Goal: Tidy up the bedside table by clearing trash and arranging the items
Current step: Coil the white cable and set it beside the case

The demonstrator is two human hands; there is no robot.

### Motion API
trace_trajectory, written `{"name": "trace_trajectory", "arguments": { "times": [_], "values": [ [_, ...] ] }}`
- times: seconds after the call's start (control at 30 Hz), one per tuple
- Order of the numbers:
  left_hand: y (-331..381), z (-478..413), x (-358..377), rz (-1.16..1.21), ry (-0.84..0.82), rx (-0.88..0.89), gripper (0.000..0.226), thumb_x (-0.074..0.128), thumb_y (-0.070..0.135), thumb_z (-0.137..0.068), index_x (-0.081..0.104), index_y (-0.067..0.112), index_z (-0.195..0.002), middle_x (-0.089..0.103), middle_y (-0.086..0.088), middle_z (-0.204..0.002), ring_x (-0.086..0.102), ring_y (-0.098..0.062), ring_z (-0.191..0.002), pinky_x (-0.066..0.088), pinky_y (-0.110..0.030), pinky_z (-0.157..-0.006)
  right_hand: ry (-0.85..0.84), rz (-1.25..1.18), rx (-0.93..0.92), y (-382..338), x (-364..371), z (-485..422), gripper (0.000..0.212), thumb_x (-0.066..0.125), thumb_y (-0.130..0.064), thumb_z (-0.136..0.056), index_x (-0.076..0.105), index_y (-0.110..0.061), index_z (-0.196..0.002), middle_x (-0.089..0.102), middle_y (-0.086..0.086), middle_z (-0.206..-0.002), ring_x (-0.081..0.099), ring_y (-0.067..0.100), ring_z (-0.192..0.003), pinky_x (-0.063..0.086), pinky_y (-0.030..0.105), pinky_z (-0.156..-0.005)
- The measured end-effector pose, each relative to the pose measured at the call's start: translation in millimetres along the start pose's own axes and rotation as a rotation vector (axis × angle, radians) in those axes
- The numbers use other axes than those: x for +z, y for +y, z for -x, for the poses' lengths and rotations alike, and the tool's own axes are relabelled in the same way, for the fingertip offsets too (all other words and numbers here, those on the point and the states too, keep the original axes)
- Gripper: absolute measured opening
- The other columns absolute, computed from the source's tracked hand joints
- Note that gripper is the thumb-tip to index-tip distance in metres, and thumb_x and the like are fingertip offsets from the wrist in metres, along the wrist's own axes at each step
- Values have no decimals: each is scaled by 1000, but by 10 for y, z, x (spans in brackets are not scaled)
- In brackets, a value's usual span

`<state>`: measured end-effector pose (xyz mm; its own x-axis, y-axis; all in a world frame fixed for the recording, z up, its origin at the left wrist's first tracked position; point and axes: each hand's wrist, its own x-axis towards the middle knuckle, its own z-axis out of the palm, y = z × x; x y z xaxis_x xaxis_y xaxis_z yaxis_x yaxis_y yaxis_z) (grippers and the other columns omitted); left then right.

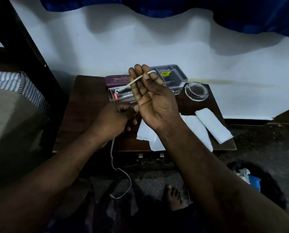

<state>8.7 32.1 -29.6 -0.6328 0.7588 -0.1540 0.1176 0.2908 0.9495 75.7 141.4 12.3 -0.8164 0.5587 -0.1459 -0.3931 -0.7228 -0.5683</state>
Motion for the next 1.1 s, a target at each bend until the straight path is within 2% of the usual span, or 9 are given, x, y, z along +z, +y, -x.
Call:
{"name": "trace_trajectory", "arguments": {
  "times": [0.17, 0.3, 0.4, 0.5, 0.63, 0.83, 0.93, 1.03, 1.1],
  "values": [
    [132, 19, -64, -240, 59, 92, 20, 70, 27, -95, 74, 18, -77, 70, -5, -64, 59, -11, -50, 44, -24, -54, 62, 483, -230, 97, -7, -1, 25, 53, 14, -99, 65, -5, -89, 73, 12, -95, 70, 33, -105, 57, 38, -97],
    [262, 76, -82, -452, 135, 211, 35, 67, 8, -87, 56, 32, -63, 69, 0, -68, 63, -18, -63, 35, -18, -56, 96, 939, -312, 182, -60, -12, 27, 53, 10, -98, 67, -11, -88, 77, 10, -98, 76, 27, -102, 60, 40, -95],
    [310, 83, -82, -574, 185, 324, 22, 61, 12, -80, 56, 26, -63, 68, -6, -70, 64, -32, -65, 27, -14, -51, 91, 1158, -366, 176, -126, 16, 20, 54, 9, -94, 67, -6, -94, 77, 6, -101, 76, 16, -98, 60, 39, -95],
    [267, 118, -101, -597, 241, 418, 13, 60, 21, -73, 71, 14, -76, 72, -12, -75, 67, -32, -70, 37, -26, -55, 78, 1326, -366, 146, -167, 71, 29, 54, 8, -90, 65, -19, -88, 78, 1, -104, 72, 14, -98, 57, 34, -94],
    [164, 160, -112, -559, 285, 462, 23, 73, 1, -76, 71, 13, -94, 74, -1, -90, 69, -25, -83, 53, -36, -73, 75, 1402, -270, 119, -208, 100, 18, 54, 0, -93, 69, -9, -98, 77, 6, -105, 70, 24, -100, 56, 43, -90],
    [147, -11, -155, -585, 296, 535, 29, 76, -5, -75, 69, 15, -95, 67, 5, -93, 59, -13, -84, 45, -22, -77, 118, 1401, -222, 140, -335, 13, 10, 51, -9, -83, 55, -11, -73, 66, 17, -78, 63, 39, -80, 55, 55, -76],
    [139, -78, -235, -593, 292, 548, 29, 80, 1, -77, 75, 16, -101, 65, 7, -94, 49, 0, -79, 35, -1, -76, 109, 1256, -140, 168, -398, -21, 22, 51, -24, -86, 61, -16, -68, 67, 12, -71, 60, 21, -68, 47, 43, -71],
    [103, -184, -321, -561, 249, 565, 35, 78, 6, -83, 76, 24, -113, 71, 10, -105, 61, -3, -93, 40, -3, -85, 59, 1242, -100, 164, -429, -34, 37, 57, -33, -103, 73, -17, -74, 64, -4, -61, 55, 8, -59, 43, 33, -67],
    [78, -208, -331, -484, 233, 565, 35, 76, 8, -87, 74, 30, -114, 70, 26, -103, 65, 7, -97, 43, -5, -88, 43, 1135, -74, 132, -406, -20, 37, 57, -31, -107, 74, -20, -77, 63, -7, -61, 50, 3, -53, 40, 20, -57]
  ]
}}
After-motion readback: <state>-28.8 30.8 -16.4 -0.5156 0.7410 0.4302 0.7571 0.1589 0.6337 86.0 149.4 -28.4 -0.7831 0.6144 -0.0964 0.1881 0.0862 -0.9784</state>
